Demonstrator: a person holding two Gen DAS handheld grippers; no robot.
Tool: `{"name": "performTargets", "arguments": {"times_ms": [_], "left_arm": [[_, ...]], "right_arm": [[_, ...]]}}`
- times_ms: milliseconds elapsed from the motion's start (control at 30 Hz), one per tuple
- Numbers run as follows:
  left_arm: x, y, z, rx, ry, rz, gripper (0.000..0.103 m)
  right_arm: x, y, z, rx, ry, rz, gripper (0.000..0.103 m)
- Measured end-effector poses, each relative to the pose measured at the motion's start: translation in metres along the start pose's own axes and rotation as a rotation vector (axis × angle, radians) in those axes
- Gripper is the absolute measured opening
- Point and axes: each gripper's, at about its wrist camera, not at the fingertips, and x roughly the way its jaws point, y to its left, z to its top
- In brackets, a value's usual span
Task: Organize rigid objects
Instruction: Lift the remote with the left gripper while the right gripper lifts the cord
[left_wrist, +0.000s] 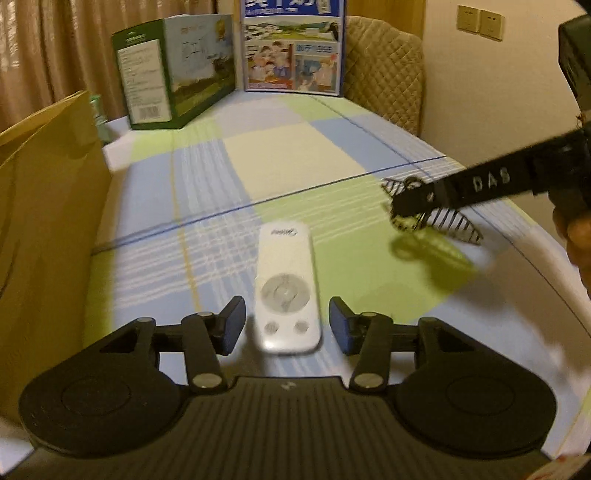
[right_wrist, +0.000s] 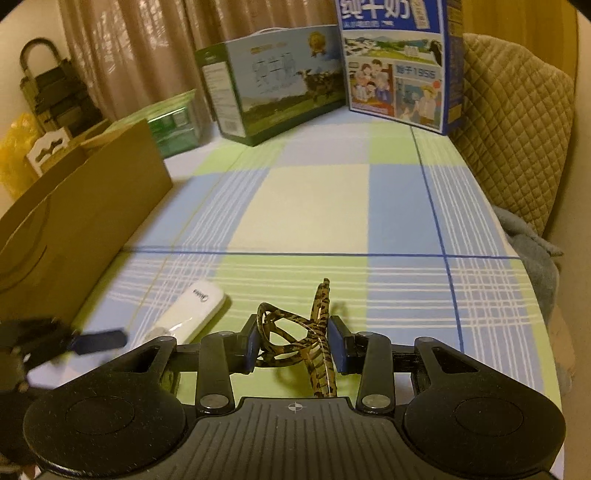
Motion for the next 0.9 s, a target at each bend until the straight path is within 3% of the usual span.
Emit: {"name": "performTargets", "arguments": {"times_ms": [467, 567, 733, 900], "left_arm": [[0.037, 0.003, 0.013, -0.004, -0.02, -0.01, 0.045], [0.036, 0.005, 0.015, -0.023, -0.014, -0.008, 0.036], [0.032, 0.006, 0.015, -0.047, -0.002, 0.006, 0.035], [0.017, 0.0, 0.019, -0.037, -0.044, 0.009, 0.035]], "right_arm": [[0.016, 0.003, 0.0, 0.003, 0.031, 0.011, 0.035], [0.018, 0.002, -0.001, 0.004, 0.036, 0.009, 0.035], [0.018, 0.002, 0.001, 0.006, 0.029, 0.011, 0.035], [0.012, -0.001, 0.003, 0.022, 0.003, 0.008, 0.035]]}}
